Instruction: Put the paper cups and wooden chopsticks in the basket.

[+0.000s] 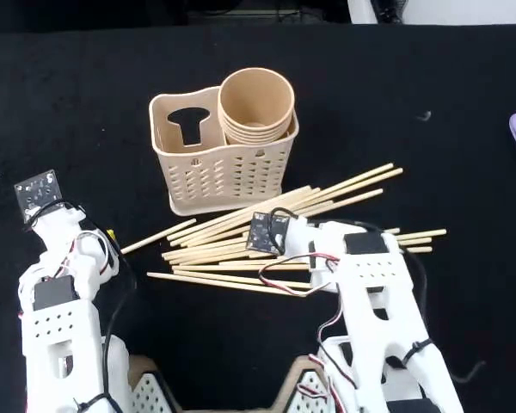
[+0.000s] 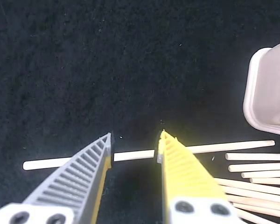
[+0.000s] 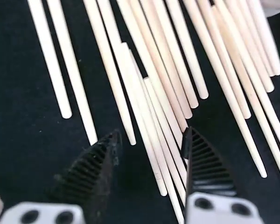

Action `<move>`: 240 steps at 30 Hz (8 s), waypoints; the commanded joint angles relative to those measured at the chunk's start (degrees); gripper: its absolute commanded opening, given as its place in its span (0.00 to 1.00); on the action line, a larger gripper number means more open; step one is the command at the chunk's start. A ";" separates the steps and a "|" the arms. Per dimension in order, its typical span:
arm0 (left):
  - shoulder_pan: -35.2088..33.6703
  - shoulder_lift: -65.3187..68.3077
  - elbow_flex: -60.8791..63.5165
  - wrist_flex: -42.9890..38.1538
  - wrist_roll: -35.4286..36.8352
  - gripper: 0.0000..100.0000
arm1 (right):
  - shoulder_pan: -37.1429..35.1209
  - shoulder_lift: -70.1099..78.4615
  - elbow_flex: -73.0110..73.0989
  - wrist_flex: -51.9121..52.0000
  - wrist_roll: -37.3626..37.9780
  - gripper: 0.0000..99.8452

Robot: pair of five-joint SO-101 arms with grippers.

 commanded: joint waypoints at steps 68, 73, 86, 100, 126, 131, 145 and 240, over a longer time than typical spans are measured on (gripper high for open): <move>-0.66 -0.26 -0.57 -1.14 -0.09 0.17 | -20.13 4.18 -4.97 1.85 -20.75 0.15; -0.66 -0.26 -0.57 -1.05 -0.09 0.17 | -20.13 4.18 -2.42 -1.49 -19.78 0.15; -0.66 -0.26 -0.57 -1.14 -0.09 0.17 | -20.40 14.55 -3.30 -3.60 -19.78 0.15; -0.75 -0.26 -0.57 -1.14 -0.09 0.17 | -20.04 14.11 -6.90 -0.26 -19.96 0.02; -0.75 -0.26 -0.57 -1.14 -0.09 0.17 | -25.14 4.00 -0.04 -0.26 -21.98 0.01; -0.75 -0.26 -0.57 -1.14 -0.09 0.17 | -25.05 3.91 -5.93 5.71 -21.98 0.01; -0.75 -0.26 -0.57 -1.14 -0.09 0.17 | -23.03 -17.89 -40.04 26.90 -36.48 0.01; 5.58 48.70 -55.78 25.93 -36.57 0.24 | -3.96 -30.29 3.47 2.64 -55.82 0.17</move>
